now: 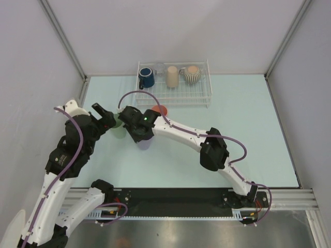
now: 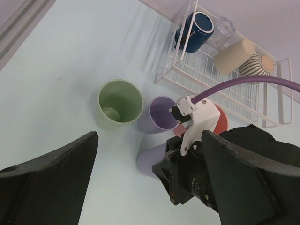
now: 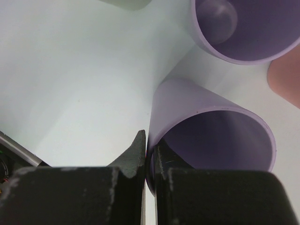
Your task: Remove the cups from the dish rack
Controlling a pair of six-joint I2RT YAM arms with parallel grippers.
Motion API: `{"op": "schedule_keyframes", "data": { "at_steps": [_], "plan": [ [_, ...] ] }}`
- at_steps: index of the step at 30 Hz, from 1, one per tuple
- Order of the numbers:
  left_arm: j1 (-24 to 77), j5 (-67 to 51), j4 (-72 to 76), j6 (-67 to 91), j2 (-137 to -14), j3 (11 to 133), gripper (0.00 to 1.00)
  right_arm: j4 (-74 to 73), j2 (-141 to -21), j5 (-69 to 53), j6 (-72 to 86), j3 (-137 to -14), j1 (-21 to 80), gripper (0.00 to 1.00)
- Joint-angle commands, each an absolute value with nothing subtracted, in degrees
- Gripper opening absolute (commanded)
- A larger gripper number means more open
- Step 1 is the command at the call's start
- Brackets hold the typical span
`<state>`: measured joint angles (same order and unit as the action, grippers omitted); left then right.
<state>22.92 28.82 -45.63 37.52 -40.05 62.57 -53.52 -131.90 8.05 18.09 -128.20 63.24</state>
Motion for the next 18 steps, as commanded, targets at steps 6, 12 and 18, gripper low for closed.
{"op": "schedule_keyframes", "data": {
  "at_steps": [6,12,18],
  "plan": [
    [23.2,28.9,-45.3,37.8,-39.9,62.5,0.97,-51.9,-132.9,6.2,17.2,-129.4,63.5,0.15],
    [23.2,28.6,-45.1,37.8,-39.8,62.2,0.98,-52.0,-131.0,8.5,17.7,-129.2,63.9,0.30],
    [23.3,28.2,-44.8,37.8,-39.6,61.1,0.98,-53.3,-128.9,11.6,18.1,-130.6,64.1,0.35]
  ]
}}
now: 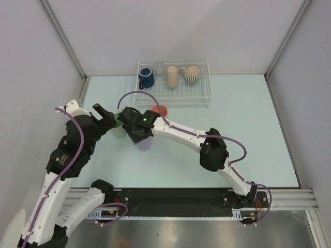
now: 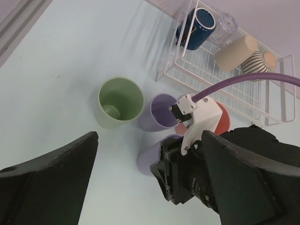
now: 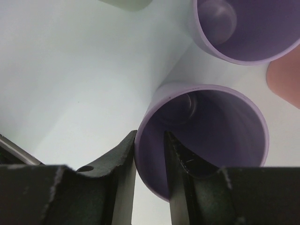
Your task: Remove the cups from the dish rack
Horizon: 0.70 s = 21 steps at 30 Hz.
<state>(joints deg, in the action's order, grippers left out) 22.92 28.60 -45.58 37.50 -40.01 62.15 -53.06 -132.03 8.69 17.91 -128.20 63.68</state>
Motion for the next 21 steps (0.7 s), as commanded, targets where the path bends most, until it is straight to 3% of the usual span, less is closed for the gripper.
{"op": "schedule_keyframes", "data": {
  "at_steps": [1,21],
  "plan": [
    [23.3,28.1,-44.8,37.7,-39.6,61.0,0.98,-53.5,-127.9,12.1,18.2,-130.9,64.2,0.35],
    [23.9,27.1,-42.9,37.6,-40.9,59.7,0.99,-56.7,-116.9,18.1,19.6,-135.0,64.5,0.42]
  ]
}}
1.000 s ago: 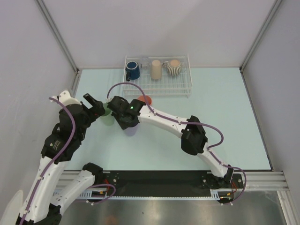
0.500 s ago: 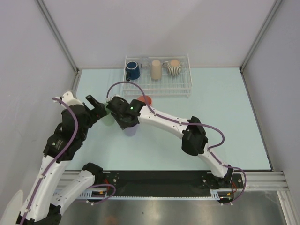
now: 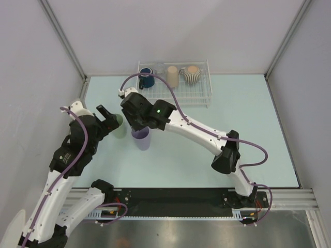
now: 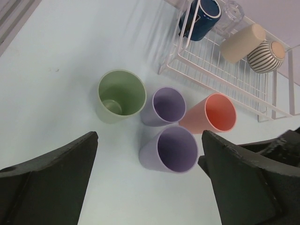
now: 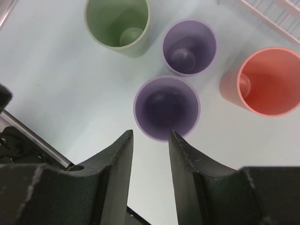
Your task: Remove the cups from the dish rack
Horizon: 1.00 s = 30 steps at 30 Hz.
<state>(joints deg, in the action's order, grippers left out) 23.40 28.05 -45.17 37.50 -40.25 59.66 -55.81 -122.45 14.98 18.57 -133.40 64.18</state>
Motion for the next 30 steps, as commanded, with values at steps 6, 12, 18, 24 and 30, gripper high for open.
{"op": "schedule_keyframes", "data": {
  "at_steps": [6,12,18,24,30],
  "plan": [
    [23.9,24.7,-39.2,36.2,-46.0,61.9,0.99,-57.0,-107.2,20.7,19.2,-132.0,59.8,0.45],
    [24.1,22.7,-36.3,33.4,-57.4,69.2,0.99,-53.9,-92.8,22.8,20.0,-121.7,53.6,0.62],
    [25.0,22.1,-34.8,29.2,-69.9,79.7,0.98,-50.4,-82.5,23.9,19.3,-108.2,49.7,0.77],
    [25.8,20.8,-35.0,23.5,-85.0,94.1,0.98,-47.5,-76.0,24.3,19.2,-98.4,47.9,0.78],
    [26.9,23.7,-39.2,18.2,-102.1,112.9,0.98,-42.7,-69.6,22.3,20.1,-88.8,45.5,0.77]
  ]
}}
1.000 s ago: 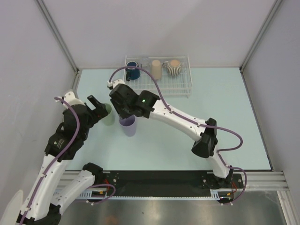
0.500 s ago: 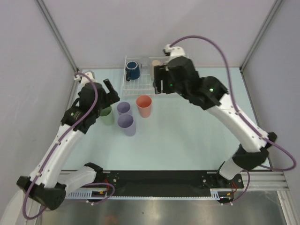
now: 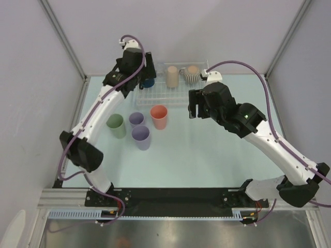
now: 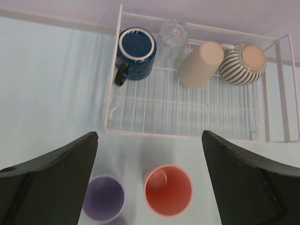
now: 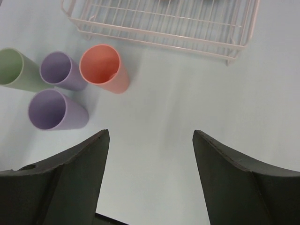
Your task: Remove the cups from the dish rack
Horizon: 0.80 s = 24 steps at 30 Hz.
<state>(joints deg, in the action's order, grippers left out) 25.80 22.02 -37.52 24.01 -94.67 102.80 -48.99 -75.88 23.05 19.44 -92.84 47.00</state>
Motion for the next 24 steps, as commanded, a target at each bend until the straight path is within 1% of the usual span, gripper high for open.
{"op": "schedule_keyframes", "data": {
  "at_steps": [1,3,4,7,10,16,24],
  "plan": [
    [26.9,23.8,-40.5,17.6,-104.0,117.9,0.98,-41.9,-67.4,21.9,20.4,-87.4,45.2,0.77],
    [26.9,23.3,-41.5,15.5,-110.0,122.5,0.98,-39.8,-65.4,19.6,20.9,-84.0,42.9,0.77],
    [26.9,23.3,-42.4,14.9,-112.1,126.7,0.98,-39.1,-63.9,19.2,20.8,-83.1,42.2,0.77],
    [26.6,23.7,-41.7,12.9,-116.9,130.5,0.99,-38.1,-62.4,18.0,20.8,-80.6,39.6,0.77],
    [26.3,21.4,-40.5,12.0,-120.3,132.8,0.99,-37.8,-62.1,17.7,21.0,-78.7,37.4,0.78],
    [23.8,20.5,-38.9,14.7,-124.8,133.5,0.99,-36.7,-61.7,15.7,21.7,-75.9,35.0,0.78],
    [21.9,21.7,-34.1,9.6,-128.1,133.5,0.99,-35.6,-61.0,15.3,23.2,-72.0,34.7,0.78]
  ]
}}
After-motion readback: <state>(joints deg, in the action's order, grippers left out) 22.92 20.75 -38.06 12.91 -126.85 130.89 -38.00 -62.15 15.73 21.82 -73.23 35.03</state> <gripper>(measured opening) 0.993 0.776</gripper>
